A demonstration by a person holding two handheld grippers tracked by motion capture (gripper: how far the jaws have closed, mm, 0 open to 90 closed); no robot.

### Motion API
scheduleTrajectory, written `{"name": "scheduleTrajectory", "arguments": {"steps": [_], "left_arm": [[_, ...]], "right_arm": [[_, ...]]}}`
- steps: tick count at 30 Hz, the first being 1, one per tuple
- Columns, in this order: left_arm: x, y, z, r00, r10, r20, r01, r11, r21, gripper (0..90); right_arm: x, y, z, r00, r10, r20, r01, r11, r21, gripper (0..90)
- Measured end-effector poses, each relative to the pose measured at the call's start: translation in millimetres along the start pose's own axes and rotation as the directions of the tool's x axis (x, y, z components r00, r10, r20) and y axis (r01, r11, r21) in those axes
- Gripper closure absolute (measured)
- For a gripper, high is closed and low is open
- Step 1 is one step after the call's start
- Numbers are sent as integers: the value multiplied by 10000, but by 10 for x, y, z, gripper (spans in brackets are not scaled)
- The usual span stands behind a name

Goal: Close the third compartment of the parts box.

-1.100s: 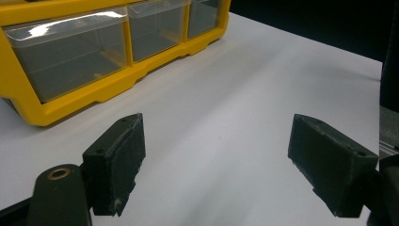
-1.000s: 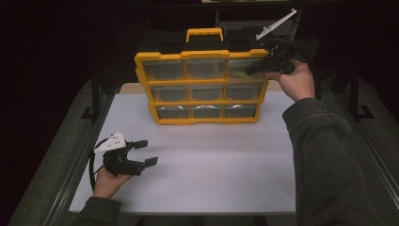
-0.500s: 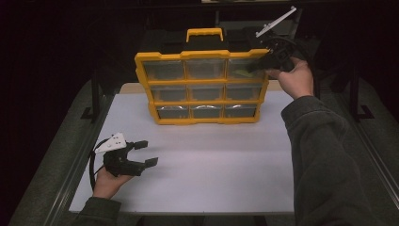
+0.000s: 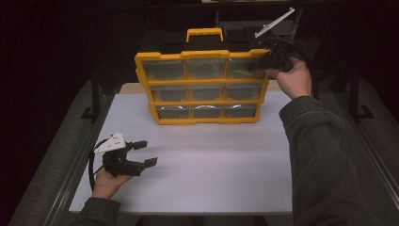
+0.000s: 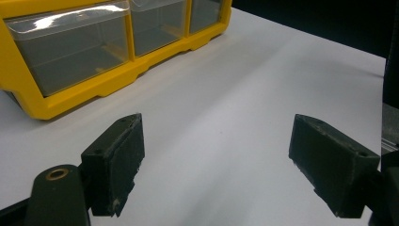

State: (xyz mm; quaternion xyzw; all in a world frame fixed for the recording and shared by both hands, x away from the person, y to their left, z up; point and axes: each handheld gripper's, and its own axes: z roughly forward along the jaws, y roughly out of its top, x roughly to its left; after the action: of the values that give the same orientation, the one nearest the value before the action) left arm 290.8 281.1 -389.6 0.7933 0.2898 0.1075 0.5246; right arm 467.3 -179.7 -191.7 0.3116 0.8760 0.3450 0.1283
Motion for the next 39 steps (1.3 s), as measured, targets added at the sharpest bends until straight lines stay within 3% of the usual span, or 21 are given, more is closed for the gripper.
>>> {"name": "scheduleTrajectory", "arguments": {"steps": [5,7,10,20,26,39], "left_arm": [[-10,0,-7,9999,-158,-26,158,9999,-34,187],[3,4,-9,10000,-33,-19,33,10000,-82,188],[11,2,-15,10000,57,-40,-57,10000,58,188],[0,-4,-11,9999,-154,4,154,9998,148,188],[5,-4,-4,10000,-90,35,90,9998,182,187],[-1,-8,19,9999,-113,119,110,9995,289,183]], "right_arm": [[-1,-15,-6,10000,36,-41,-36,9999,-106,887],[-2,-37,-7,9999,115,-123,-118,9996,-256,885],[1,-65,-1,9985,316,-454,-333,9987,-389,835],[87,-195,76,9940,260,-1059,-359,9950,-931,736],[104,-333,72,9905,282,-1348,-489,9870,-1532,682],[204,-591,79,9851,140,-1717,-532,9727,-2259,565]]}}
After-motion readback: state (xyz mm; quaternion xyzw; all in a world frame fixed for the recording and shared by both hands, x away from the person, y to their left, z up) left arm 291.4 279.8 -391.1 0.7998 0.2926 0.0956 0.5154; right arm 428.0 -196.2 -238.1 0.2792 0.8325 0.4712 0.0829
